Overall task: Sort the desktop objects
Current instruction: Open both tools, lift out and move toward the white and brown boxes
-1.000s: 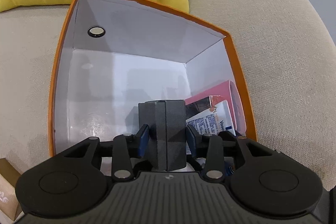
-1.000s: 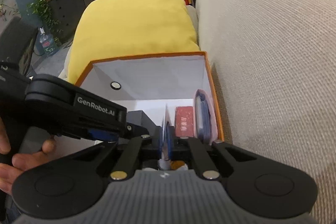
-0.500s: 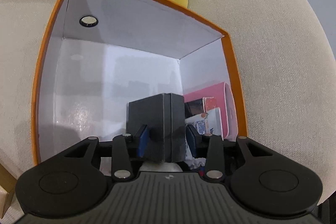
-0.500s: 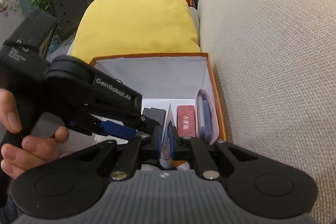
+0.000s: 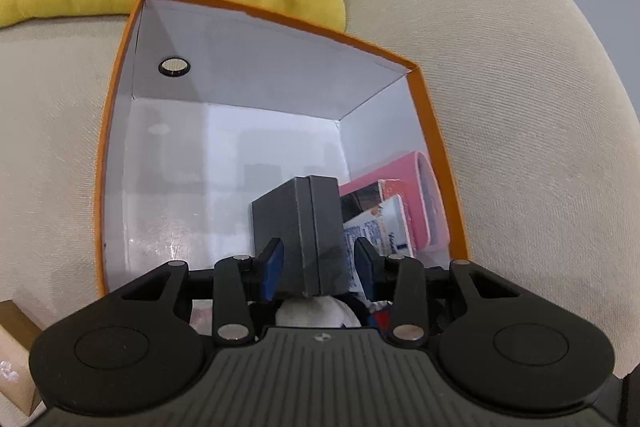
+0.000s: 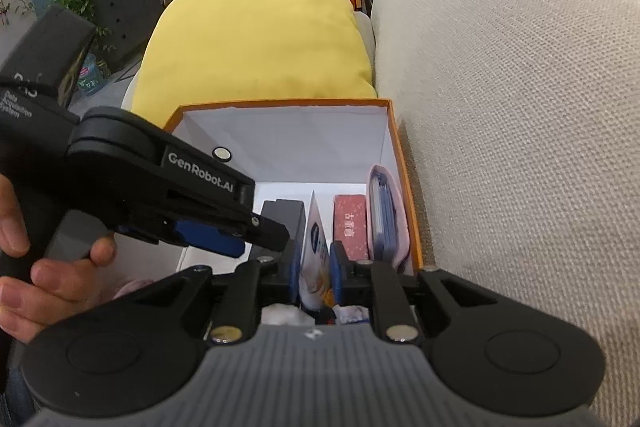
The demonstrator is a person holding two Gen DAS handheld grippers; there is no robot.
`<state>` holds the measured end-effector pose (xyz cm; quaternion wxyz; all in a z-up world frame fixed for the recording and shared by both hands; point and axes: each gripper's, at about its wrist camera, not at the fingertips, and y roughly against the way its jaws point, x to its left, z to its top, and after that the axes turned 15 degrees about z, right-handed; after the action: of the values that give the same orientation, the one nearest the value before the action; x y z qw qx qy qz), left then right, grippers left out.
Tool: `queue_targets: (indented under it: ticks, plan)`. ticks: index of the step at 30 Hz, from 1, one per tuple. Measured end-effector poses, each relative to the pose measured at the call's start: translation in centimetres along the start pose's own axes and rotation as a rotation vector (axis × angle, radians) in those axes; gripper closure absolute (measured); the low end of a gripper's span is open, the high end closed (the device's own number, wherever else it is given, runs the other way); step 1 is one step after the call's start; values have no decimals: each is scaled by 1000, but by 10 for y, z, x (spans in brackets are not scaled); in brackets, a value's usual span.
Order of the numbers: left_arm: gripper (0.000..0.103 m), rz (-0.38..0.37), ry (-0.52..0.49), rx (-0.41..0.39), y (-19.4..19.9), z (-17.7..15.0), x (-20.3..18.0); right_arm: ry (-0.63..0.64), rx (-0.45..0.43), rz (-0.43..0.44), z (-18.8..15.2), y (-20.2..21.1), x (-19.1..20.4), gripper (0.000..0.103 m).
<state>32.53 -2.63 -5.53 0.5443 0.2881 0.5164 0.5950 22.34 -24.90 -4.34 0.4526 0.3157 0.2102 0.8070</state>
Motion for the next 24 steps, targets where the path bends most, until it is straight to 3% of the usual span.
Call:
queue_targets:
  ticks: [6, 11, 15, 20, 24]
  plan:
    - [60, 3, -33, -52, 29, -12, -1, -14, 1, -19, -6, 13, 9, 84]
    - [61, -2, -72, -130, 64, -27, 4, 2, -31, -16, -10, 31, 28, 71]
    - [61, 24, -125, -241, 97, -46, 13, -5, -55, -6, -13, 39, 44, 70]
    - [61, 72, -197, -436, 136, -72, 32, -7, -113, 9, -16, 44, 67, 69]
    - [61, 132, -236, -547, 157, -89, 54, 9, -150, 33, -17, 41, 87, 64]
